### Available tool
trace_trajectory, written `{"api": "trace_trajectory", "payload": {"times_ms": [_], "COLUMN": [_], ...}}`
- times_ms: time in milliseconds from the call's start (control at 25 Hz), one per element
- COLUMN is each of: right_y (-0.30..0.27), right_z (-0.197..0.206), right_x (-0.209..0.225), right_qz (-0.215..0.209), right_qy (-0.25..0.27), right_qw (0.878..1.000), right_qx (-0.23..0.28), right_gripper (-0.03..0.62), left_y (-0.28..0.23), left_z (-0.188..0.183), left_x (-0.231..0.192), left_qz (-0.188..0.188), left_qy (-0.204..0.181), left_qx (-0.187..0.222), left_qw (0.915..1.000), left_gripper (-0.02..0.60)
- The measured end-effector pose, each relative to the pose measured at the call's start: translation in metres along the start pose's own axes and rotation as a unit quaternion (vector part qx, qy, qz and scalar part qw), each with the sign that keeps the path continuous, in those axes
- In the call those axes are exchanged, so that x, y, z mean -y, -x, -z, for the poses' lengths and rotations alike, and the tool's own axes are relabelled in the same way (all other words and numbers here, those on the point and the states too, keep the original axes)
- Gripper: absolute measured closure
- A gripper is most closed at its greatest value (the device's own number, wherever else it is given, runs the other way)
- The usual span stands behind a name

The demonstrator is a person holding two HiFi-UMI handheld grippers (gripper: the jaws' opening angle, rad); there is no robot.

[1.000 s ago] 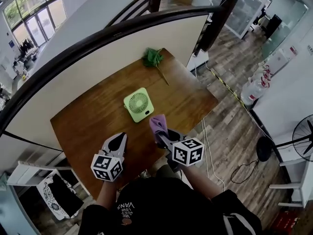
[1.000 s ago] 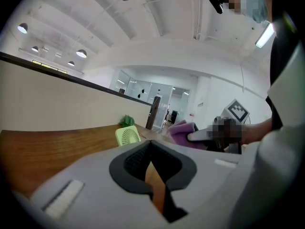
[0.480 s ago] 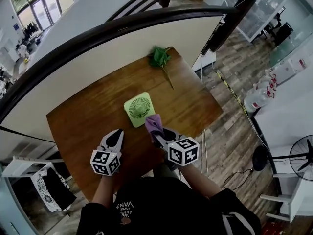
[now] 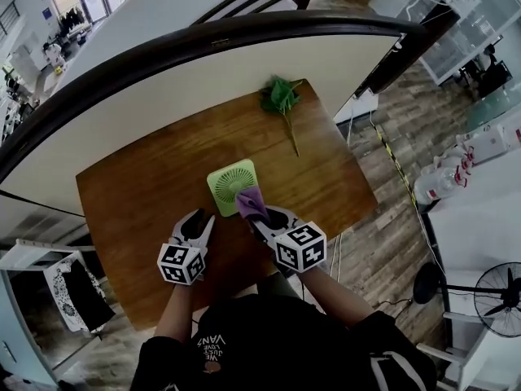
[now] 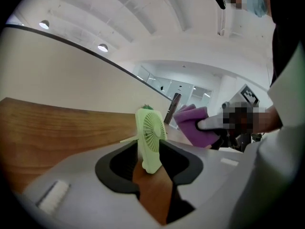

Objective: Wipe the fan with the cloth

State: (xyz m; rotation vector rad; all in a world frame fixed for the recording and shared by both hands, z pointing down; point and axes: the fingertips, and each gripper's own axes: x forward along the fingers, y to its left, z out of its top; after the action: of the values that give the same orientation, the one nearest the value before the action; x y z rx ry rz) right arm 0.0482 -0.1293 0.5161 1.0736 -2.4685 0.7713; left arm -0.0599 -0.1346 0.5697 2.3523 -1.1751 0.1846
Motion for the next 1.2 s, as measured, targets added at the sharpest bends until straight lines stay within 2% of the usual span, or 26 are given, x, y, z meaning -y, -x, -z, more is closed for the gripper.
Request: {"api": "trace_trajectory", "payload": {"times_ms": [400, 720, 920, 1040, 1120, 1200], "right_y": [-0.038, -0.07, -0.085, -0.092, -0.094, -0.094], "right_z": [-0.015, -0.027, -0.031, -0.029, -0.027, -0.026], "right_x": [-0.001, -0.01, -0.019, -0.02, -0.017, -0.012], "right_qz": [-0.055, -0.099, -0.127, -0.136, -0.134, -0.13], "right_qy": [0.031, 0.047, 0.055, 0.051, 0.044, 0.035], "right_qw": [0.998, 0.994, 0.99, 0.989, 0.989, 0.99], "right_qx": [-0.016, -0.022, -0.026, -0.032, -0.035, -0.036], "right_gripper": [0.494, 0.494, 0.494, 0.494, 0.494, 0.494], "left_y": [-0.03, -0.05, -0.058, -0.061, -0.062, -0.061], "left_z": [0.023, 0.029, 0.027, 0.028, 0.028, 0.029], "left_x": [-0.011, -0.008, -0.012, -0.011, -0.008, -0.008], "left_qz": [0.0, 0.027, 0.025, 0.03, 0.037, 0.04], "left_qy": [0.025, 0.033, 0.035, 0.03, 0.033, 0.039], "left_qx": [-0.022, -0.039, -0.039, -0.04, -0.037, -0.036], "left_qw": [0.9995, 0.9983, 0.9983, 0.9983, 0.998, 0.9977], "left_gripper": [0.411, 0.411, 0.411, 0.434, 0.474, 0.479]}}
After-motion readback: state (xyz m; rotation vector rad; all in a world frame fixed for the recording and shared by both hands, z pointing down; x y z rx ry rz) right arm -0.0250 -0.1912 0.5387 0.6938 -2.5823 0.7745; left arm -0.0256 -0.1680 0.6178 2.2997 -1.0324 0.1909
